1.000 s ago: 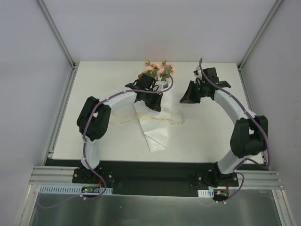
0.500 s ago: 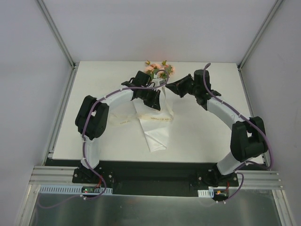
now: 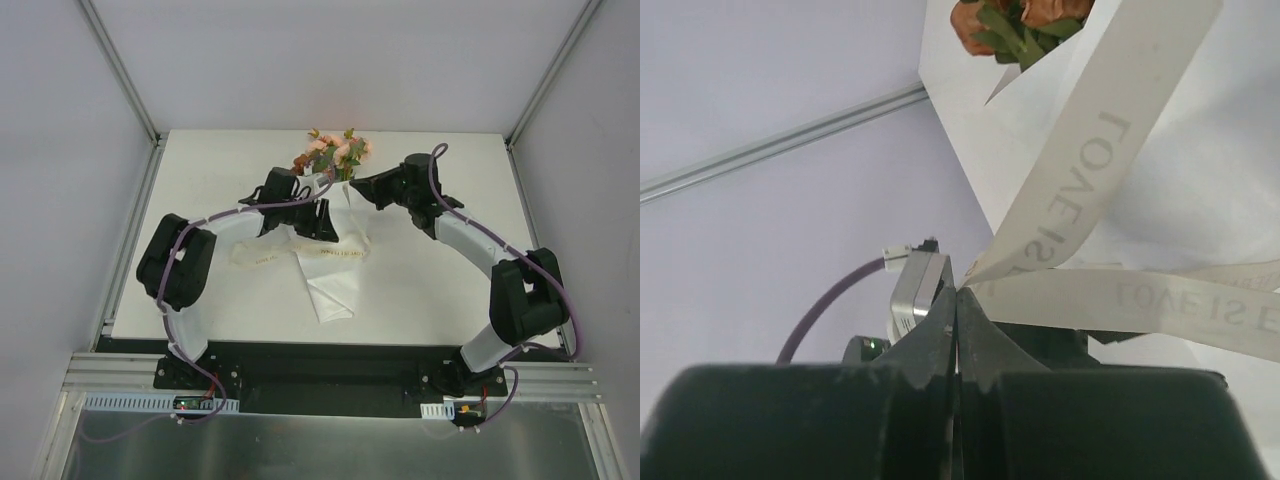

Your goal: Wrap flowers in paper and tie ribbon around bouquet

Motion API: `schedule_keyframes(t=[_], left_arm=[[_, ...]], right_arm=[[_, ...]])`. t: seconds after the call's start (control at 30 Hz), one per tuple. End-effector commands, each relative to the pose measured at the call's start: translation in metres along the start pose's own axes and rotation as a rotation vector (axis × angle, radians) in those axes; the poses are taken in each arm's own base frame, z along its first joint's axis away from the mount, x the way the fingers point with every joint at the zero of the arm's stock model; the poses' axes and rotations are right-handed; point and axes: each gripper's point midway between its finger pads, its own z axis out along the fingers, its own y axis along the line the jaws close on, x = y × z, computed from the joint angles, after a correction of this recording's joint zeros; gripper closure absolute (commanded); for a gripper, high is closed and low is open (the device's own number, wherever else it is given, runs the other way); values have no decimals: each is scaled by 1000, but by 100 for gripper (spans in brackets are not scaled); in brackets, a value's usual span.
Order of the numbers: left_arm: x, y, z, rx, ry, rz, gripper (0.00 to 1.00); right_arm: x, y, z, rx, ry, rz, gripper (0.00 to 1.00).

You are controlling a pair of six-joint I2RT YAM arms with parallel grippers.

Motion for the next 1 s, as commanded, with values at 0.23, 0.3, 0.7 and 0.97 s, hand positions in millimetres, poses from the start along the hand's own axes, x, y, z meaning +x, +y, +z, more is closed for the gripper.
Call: schedule_keyframes(t=[0.23, 0.3, 0.7, 0.97], left_arm=[[-17, -35, -101, -93, -369, 36, 53], [-16, -37, -109, -94, -366, 30, 52], [-14, -52, -67, -22, -151, 68, 38], [-19, -29, -21, -208, -20, 276, 34]], right_arm=[[61, 110, -1, -293, 130, -18, 99], [54, 125, 11, -362, 99, -62, 99], [5, 32, 61, -46, 159, -481, 99], [0, -43, 5, 298, 153, -505, 99]])
